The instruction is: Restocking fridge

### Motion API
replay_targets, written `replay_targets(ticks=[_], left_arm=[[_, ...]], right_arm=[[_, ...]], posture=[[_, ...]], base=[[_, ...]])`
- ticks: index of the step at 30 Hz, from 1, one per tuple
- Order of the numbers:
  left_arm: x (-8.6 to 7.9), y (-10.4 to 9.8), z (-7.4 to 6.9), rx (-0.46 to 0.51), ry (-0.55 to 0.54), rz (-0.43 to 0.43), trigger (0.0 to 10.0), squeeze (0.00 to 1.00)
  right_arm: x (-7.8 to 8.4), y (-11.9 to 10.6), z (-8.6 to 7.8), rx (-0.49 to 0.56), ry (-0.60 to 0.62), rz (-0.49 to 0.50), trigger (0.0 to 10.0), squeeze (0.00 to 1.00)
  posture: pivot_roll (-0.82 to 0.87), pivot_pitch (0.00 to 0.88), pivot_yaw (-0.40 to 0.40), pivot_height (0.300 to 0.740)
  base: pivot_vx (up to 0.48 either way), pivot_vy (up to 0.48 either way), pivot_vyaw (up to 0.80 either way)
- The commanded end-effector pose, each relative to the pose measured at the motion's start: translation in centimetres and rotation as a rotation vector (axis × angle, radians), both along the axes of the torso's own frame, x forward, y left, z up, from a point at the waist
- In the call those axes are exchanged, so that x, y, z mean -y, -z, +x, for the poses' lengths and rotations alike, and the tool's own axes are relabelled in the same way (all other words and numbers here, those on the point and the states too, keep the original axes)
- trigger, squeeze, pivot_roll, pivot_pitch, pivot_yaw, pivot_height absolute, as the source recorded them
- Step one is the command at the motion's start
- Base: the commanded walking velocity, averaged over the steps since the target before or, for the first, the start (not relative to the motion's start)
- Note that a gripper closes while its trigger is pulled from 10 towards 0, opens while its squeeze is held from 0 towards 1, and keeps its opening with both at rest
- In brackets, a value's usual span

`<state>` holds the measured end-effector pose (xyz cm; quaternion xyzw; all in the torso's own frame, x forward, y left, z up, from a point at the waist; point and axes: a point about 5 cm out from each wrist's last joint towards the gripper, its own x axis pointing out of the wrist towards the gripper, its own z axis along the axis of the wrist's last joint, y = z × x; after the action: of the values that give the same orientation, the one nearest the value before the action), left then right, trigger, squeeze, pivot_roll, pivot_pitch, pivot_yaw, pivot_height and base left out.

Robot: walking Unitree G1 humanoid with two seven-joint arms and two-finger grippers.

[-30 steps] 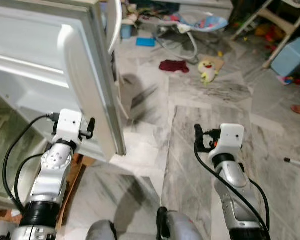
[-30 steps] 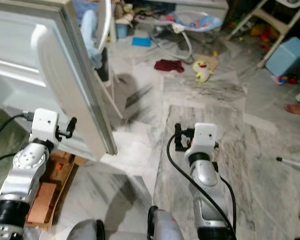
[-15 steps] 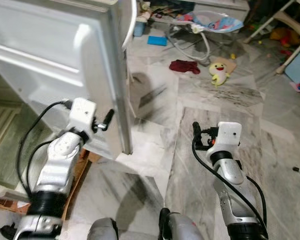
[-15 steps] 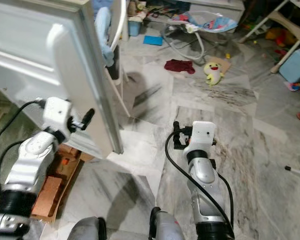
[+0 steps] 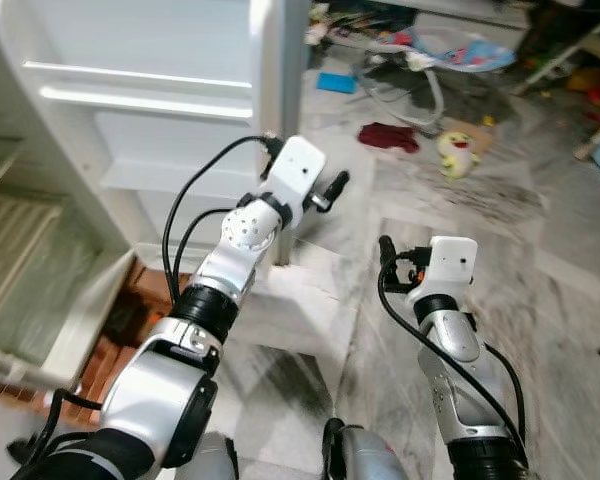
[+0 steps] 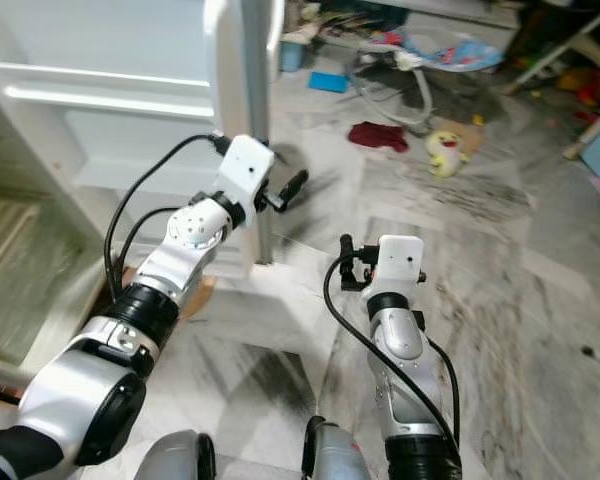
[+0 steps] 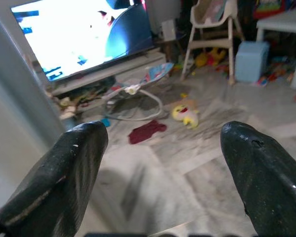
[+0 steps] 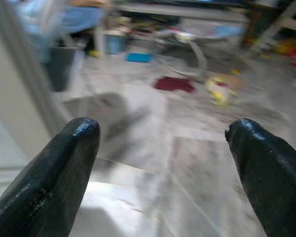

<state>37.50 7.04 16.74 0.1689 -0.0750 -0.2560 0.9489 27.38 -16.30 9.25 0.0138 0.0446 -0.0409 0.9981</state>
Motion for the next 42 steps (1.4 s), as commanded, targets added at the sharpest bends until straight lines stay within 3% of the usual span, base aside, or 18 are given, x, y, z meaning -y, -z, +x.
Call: replay_targets(ticks=[1, 4, 6, 10, 15, 19, 22, 25, 28, 31, 36, 38, 42], left_arm=[[-1.8, 1.6, -0.1, -0.043, -0.051, 0.01, 10.0, 0.0], [-5.3, 2.9, -0.7, -0.055, -0.128, -0.006, 10.0, 0.0], [-6.0, 3.2, -1.0, -0.055, -0.145, -0.017, 10.0, 0.0], [-8.6, 5.2, -3.4, -0.081, -0.209, -0.06, 10.0, 0.0], [-9.5, 7.0, -5.4, -0.115, -0.253, -0.062, 10.0, 0.0], [-9.8, 7.4, -6.7, -0.122, -0.274, -0.06, 10.0, 0.0], [-10.2, 7.5, -7.2, -0.122, -0.266, -0.039, 10.0, 0.0], [-10.8, 7.7, -7.2, -0.152, -0.295, -0.039, 10.0, 0.0], [-10.6, 7.2, -7.0, -0.106, -0.232, 0.032, 10.0, 0.0], [-11.3, 6.9, -6.3, -0.104, -0.274, 0.015, 10.0, 0.0], [-11.2, 7.1, -6.5, -0.1, -0.35, -0.024, 10.0, 0.0], [-11.4, 8.7, -7.7, -0.161, -0.363, -0.04, 10.0, 0.0], [-11.7, 9.8, -8.7, -0.194, -0.343, -0.003, 10.0, 0.0]], right_arm=[[0.4, -0.4, -0.1, 0.018, 0.016, -0.004, 10.0, 0.0], [0.3, -0.2, 0.0, 0.016, 0.009, -0.004, 10.0, 0.0], [0.3, -0.2, 0.1, 0.014, 0.006, -0.003, 10.0, 0.0], [0.2, 0.1, 0.2, 0.004, -0.011, -0.009, 10.0, 0.0], [0.3, 0.6, 0.3, -0.018, -0.032, -0.031, 10.0, 0.0], [0.5, -0.2, 1.0, -0.022, -0.057, -0.053, 10.0, 0.0], [0.4, -0.6, 1.6, -0.015, -0.099, -0.062, 10.0, 0.0], [0.2, -0.1, 1.8, -0.065, -0.155, 0.001, 10.0, 0.0], [-0.6, -0.4, 1.4, -0.046, -0.313, -0.07, 10.0, 0.0], [-0.6, -0.8, 1.4, -0.046, -0.411, -0.125, 10.0, 0.0], [0.7, -1.8, 2.3, -0.05, -0.372, -0.109, 10.0, 0.0], [2.3, -3.0, 3.2, -0.06, -0.314, -0.085, 10.0, 0.0], [3.2, -3.0, 3.1, -0.082, -0.3, -0.066, 10.0, 0.0]], posture=[[-0.08, 0.127, -0.032, 0.74], [-0.07, 0.133, -0.035, 0.74], [-0.07, 0.134, -0.036, 0.74], [-0.06, 0.123, -0.049, 0.74], [-0.03, 0.096, -0.07, 0.74], [-0.04, 0.062, -0.12, 0.74], [-0.04, 0.067, -0.103, 0.74], [-0.05, 0.03, -0.051, 0.74], [-0.04, 0.0, -0.038, 0.74], [-0.03, 0.0, -0.04, 0.74], [-0.05, 0.0, -0.052, 0.74], [-0.08, 0.0, -0.048, 0.74], [-0.07, 0.0, -0.033, 0.74]], base=[[0.0, 0.0, 0.0], [0.0, 0.0, 0.0], [0.0, 0.0, 0.0], [0.0, 0.0, 0.0], [0.0, 0.0, 0.0], [0.0, 0.0, 0.0], [0.0, 0.0, 0.0], [0.0, 0.0, 0.0], [0.0, 0.0, 0.0], [0.0, 0.0, 0.0], [0.0, 0.0, 0.0], [0.0, 0.0, 0.0], [0.0, 0.0, 0.0]])
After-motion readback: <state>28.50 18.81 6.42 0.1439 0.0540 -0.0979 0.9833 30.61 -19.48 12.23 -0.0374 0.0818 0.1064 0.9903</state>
